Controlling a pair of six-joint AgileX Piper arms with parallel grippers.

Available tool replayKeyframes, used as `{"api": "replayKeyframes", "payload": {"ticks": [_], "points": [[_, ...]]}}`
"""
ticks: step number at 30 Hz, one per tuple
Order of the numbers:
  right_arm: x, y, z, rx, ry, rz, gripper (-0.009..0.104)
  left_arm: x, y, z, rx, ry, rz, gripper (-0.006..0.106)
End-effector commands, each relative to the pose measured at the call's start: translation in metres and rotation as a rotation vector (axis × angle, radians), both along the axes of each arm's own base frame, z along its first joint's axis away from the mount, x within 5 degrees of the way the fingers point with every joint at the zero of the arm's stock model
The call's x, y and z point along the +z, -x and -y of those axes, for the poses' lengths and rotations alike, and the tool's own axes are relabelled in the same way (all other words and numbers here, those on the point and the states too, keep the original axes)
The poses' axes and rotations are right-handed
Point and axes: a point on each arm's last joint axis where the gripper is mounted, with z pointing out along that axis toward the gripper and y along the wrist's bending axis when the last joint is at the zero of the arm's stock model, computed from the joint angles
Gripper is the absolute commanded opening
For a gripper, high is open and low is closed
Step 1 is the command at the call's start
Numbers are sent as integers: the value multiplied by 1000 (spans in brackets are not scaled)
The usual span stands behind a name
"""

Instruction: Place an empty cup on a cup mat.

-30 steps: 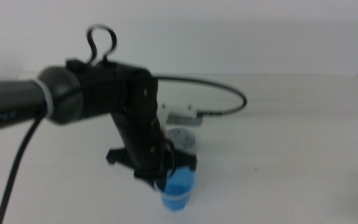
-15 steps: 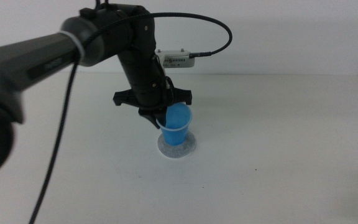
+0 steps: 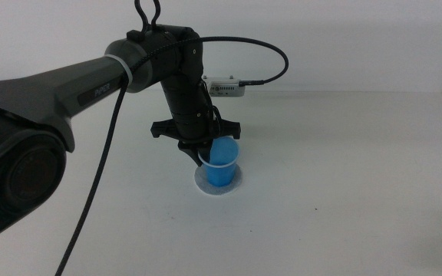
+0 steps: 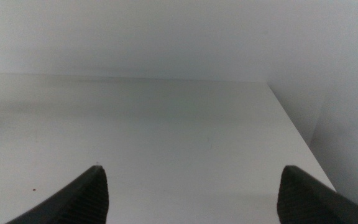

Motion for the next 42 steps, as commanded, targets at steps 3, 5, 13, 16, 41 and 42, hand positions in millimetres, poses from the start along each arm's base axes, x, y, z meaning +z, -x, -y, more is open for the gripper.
{"api": "replayKeyframes", "payload": {"ticks": [3, 5, 13, 16, 41, 42], "points": [[0, 0, 0, 3, 7, 8, 93, 2, -1, 1, -40, 5, 12, 25], [0, 0, 0, 3, 7, 8, 93, 2, -1, 1, -59, 4, 16, 42], [0, 0, 0, 3, 7, 8, 93, 62, 5, -21, -130, 114, 129, 94], [0, 0, 0, 3, 7, 8, 93, 100, 29, -40, -180, 63, 218, 94], [0, 0, 0, 3, 7, 8, 93, 86, 284, -195, 193, 63, 999, 94], [0, 0, 0, 3, 7, 8, 93, 81, 291, -199, 210, 52, 1013, 94]]}}
